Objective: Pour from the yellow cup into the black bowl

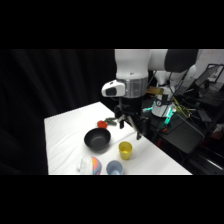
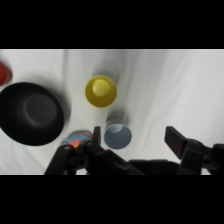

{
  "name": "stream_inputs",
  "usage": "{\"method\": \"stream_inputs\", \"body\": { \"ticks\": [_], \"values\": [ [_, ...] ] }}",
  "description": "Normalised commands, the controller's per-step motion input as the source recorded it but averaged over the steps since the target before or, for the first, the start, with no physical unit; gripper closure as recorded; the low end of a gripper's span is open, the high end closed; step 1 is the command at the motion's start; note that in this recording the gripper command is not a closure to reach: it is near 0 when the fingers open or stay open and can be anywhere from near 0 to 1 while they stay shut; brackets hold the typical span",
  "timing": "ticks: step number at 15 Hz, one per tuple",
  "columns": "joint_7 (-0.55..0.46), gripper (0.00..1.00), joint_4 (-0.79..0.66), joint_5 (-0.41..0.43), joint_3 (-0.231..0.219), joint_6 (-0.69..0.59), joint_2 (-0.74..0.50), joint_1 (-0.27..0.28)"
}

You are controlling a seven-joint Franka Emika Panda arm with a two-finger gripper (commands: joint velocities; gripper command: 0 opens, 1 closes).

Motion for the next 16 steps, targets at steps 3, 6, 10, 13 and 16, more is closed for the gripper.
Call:
{"method": "stream_inputs", "body": {
  "ticks": [3, 6, 10, 13, 16],
  "values": [
    [0.30, 0.00, -0.19, 0.128, 0.012, 0.34, 0.01, 0.034],
    [0.22, 0.00, -0.17, 0.116, -0.009, 0.39, 0.06, 0.018],
    [0.12, 0.00, -0.11, 0.182, -0.006, 0.40, 0.16, 0.027],
    [0.09, 0.00, -0.02, 0.101, -0.015, 0.37, 0.22, 0.066],
    [0.10, 0.00, 0.04, -0.034, -0.055, 0.30, 0.25, 0.122]
  ]
}}
